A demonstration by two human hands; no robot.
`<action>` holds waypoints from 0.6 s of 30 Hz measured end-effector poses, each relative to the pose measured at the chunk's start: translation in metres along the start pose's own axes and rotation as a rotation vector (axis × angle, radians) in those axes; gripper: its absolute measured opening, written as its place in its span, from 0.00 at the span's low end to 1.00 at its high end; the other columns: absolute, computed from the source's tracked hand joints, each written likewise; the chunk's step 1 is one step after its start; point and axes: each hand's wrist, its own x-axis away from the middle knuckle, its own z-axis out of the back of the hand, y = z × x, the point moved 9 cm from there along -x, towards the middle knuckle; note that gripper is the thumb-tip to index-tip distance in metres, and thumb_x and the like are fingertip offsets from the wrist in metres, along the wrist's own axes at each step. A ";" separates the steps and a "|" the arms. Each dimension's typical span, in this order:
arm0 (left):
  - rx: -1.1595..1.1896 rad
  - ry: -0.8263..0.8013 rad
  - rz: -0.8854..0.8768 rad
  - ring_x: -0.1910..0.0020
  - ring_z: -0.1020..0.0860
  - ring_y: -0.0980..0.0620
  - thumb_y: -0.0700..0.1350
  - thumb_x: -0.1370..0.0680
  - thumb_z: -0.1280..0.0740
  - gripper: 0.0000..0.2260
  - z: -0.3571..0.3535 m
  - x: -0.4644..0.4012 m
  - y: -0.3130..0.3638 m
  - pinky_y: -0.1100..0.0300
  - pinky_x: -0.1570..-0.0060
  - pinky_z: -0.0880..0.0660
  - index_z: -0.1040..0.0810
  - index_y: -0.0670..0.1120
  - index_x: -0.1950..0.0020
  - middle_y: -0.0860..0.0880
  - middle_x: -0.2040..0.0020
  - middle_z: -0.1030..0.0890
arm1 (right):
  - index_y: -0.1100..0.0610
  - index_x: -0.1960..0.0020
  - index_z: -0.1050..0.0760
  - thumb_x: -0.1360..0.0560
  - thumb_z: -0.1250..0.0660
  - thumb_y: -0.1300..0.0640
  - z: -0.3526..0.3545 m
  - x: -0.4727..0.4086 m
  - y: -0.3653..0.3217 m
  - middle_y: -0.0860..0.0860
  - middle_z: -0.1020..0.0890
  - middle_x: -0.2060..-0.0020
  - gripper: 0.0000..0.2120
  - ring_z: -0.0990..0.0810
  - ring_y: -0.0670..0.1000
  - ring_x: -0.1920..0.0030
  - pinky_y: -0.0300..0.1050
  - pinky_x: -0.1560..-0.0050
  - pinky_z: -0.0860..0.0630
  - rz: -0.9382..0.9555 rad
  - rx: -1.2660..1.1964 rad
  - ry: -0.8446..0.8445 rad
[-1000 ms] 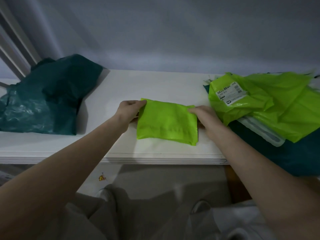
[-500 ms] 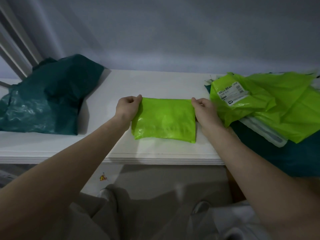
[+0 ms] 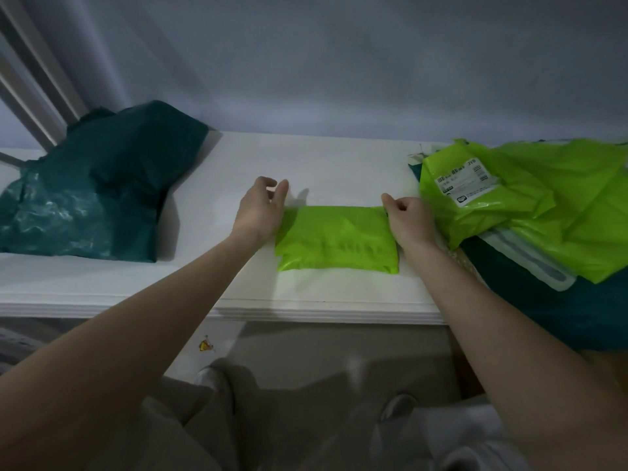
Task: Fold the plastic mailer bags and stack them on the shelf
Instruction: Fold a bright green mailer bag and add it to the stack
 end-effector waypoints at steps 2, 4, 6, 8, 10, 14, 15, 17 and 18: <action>-0.181 0.047 -0.184 0.37 0.30 0.46 0.52 0.18 0.45 0.18 0.004 0.004 0.013 0.54 0.39 0.34 0.30 0.43 0.33 0.45 0.37 0.28 | 0.63 0.58 0.23 0.22 0.39 0.53 0.004 0.002 -0.011 0.58 0.21 0.60 0.15 0.24 0.56 0.56 0.47 0.54 0.31 0.091 0.100 0.055; -0.294 0.051 -0.318 0.34 0.32 0.43 0.49 0.18 0.46 0.18 0.000 0.011 0.021 0.53 0.36 0.36 0.31 0.42 0.32 0.43 0.34 0.29 | 0.66 0.45 0.24 0.21 0.41 0.55 0.002 0.012 -0.030 0.62 0.22 0.48 0.16 0.25 0.60 0.45 0.49 0.44 0.33 0.233 0.235 0.086; -0.344 0.019 -0.407 0.34 0.32 0.42 0.50 0.19 0.49 0.21 -0.009 0.021 0.026 0.53 0.35 0.37 0.30 0.41 0.32 0.43 0.33 0.29 | 0.66 0.39 0.27 0.21 0.42 0.56 -0.007 0.031 -0.054 0.61 0.24 0.42 0.16 0.28 0.61 0.40 0.49 0.38 0.35 0.410 0.301 0.064; -0.381 -0.034 -0.458 0.31 0.33 0.44 0.50 0.20 0.50 0.23 -0.019 0.032 0.030 0.55 0.32 0.40 0.32 0.41 0.30 0.42 0.31 0.30 | 0.65 0.35 0.29 0.21 0.43 0.56 -0.023 0.053 -0.074 0.61 0.26 0.37 0.18 0.29 0.60 0.36 0.50 0.35 0.36 0.599 0.378 -0.010; -0.421 -0.116 -0.491 0.28 0.37 0.46 0.49 0.19 0.50 0.22 -0.032 0.041 0.030 0.58 0.29 0.45 0.35 0.41 0.28 0.42 0.28 0.33 | 0.63 0.29 0.35 0.19 0.46 0.53 -0.044 0.067 -0.075 0.58 0.32 0.30 0.22 0.35 0.56 0.29 0.49 0.29 0.41 0.658 0.484 -0.136; -0.490 -0.328 -0.489 0.24 0.46 0.47 0.52 0.18 0.52 0.24 -0.061 0.050 0.018 0.52 0.26 0.49 0.45 0.43 0.24 0.45 0.23 0.44 | 0.54 0.23 0.50 0.18 0.54 0.47 -0.072 0.074 -0.045 0.50 0.48 0.23 0.25 0.51 0.50 0.23 0.52 0.25 0.52 0.505 0.612 -0.374; -0.470 -0.355 -0.458 0.24 0.47 0.48 0.54 0.19 0.54 0.25 -0.061 0.050 0.016 0.51 0.26 0.50 0.46 0.44 0.24 0.46 0.23 0.45 | 0.53 0.23 0.51 0.18 0.55 0.46 -0.074 0.074 -0.041 0.49 0.49 0.23 0.25 0.53 0.50 0.23 0.53 0.25 0.54 0.489 0.614 -0.396; -0.444 -0.394 -0.397 0.23 0.49 0.47 0.54 0.18 0.58 0.26 -0.059 0.049 0.011 0.51 0.25 0.51 0.46 0.43 0.24 0.45 0.23 0.47 | 0.51 0.23 0.51 0.18 0.56 0.46 -0.075 0.074 -0.038 0.48 0.50 0.23 0.25 0.55 0.50 0.23 0.55 0.25 0.56 0.474 0.611 -0.416; -0.439 -0.405 -0.405 0.23 0.50 0.45 0.56 0.19 0.63 0.29 -0.058 0.050 0.011 0.50 0.25 0.51 0.46 0.42 0.24 0.44 0.22 0.48 | 0.51 0.23 0.52 0.18 0.56 0.45 -0.075 0.073 -0.038 0.47 0.51 0.23 0.25 0.55 0.50 0.23 0.56 0.26 0.58 0.469 0.618 -0.418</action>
